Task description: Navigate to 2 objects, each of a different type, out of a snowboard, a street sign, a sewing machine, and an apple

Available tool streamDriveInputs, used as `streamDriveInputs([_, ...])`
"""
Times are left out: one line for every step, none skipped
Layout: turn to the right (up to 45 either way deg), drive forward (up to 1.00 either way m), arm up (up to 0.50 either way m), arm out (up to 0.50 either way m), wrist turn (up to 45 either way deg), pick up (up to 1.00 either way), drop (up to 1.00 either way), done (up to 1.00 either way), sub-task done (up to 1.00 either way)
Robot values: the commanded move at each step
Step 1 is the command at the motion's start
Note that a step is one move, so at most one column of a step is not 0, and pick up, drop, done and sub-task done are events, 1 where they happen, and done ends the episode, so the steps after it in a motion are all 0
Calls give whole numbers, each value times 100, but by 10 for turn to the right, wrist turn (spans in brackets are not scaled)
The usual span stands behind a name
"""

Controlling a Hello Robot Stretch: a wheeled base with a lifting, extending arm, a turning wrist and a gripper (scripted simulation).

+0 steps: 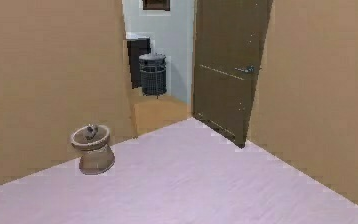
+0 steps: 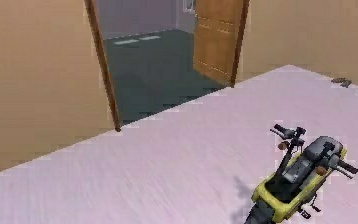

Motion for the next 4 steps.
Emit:
streamDriveInputs([0, 100, 0, 0, 0, 0, 0, 0, 0])
streamDriveInputs([0, 100, 0, 0, 0, 0, 0, 0, 0])
streamDriveInputs([120, 0, 0, 0, 0, 0, 0, 0, 0])
streamDriveInputs([0, 10, 0, 0, 0, 0, 0, 0, 0])
